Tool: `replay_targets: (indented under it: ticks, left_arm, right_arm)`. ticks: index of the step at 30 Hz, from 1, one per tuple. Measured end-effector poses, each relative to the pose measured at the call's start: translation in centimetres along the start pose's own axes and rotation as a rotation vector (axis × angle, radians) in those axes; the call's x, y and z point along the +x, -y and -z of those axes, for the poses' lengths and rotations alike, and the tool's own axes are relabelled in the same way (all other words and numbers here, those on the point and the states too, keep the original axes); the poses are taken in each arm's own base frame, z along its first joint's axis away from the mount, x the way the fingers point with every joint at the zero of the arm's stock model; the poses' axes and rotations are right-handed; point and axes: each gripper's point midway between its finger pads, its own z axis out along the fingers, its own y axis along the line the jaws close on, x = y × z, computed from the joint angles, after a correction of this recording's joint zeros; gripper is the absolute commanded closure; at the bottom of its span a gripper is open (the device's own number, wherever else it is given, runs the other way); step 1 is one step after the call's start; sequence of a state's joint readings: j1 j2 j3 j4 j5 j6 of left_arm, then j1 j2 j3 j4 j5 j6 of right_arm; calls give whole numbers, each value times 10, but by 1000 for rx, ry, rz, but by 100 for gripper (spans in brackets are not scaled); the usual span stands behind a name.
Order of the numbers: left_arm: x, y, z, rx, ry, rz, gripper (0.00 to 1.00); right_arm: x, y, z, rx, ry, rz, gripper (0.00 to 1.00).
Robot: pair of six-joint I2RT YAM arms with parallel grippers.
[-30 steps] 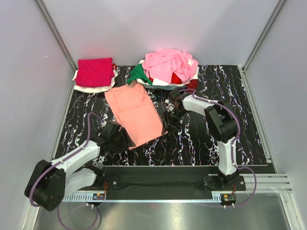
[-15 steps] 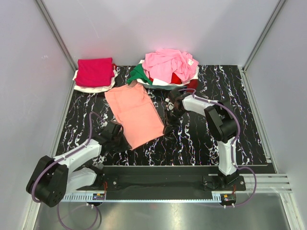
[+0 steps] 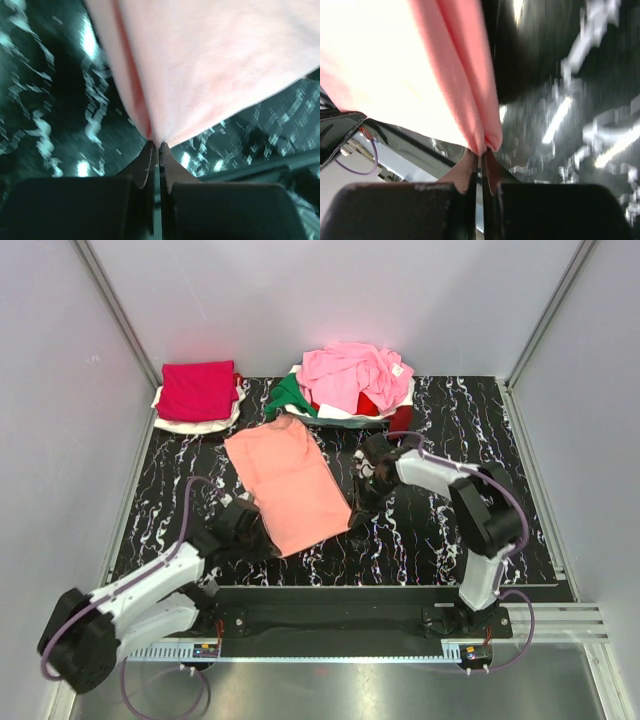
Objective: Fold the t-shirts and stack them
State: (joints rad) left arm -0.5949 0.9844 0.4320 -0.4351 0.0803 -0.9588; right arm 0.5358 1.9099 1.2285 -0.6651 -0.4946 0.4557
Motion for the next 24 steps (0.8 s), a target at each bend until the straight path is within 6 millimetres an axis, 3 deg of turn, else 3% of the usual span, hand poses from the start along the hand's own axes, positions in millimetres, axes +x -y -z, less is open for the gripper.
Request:
replay_targets:
  ticks: [10, 15, 19, 24]
  left_arm:
    - [62, 36, 62, 134, -87, -53, 100]
    - [91, 59, 98, 158, -149, -100, 100]
    - [84, 90, 125, 167, -124, -115, 100]
    - [52, 121, 155, 187, -21, -114, 100]
  right_arm:
    - [89, -23, 66, -37, 75, 47, 100]
    - [121, -40, 98, -75, 114, 52, 100]
    - [131, -46, 126, -73, 156, 30, 100]
    - [110, -69, 157, -62, 237, 50, 100]
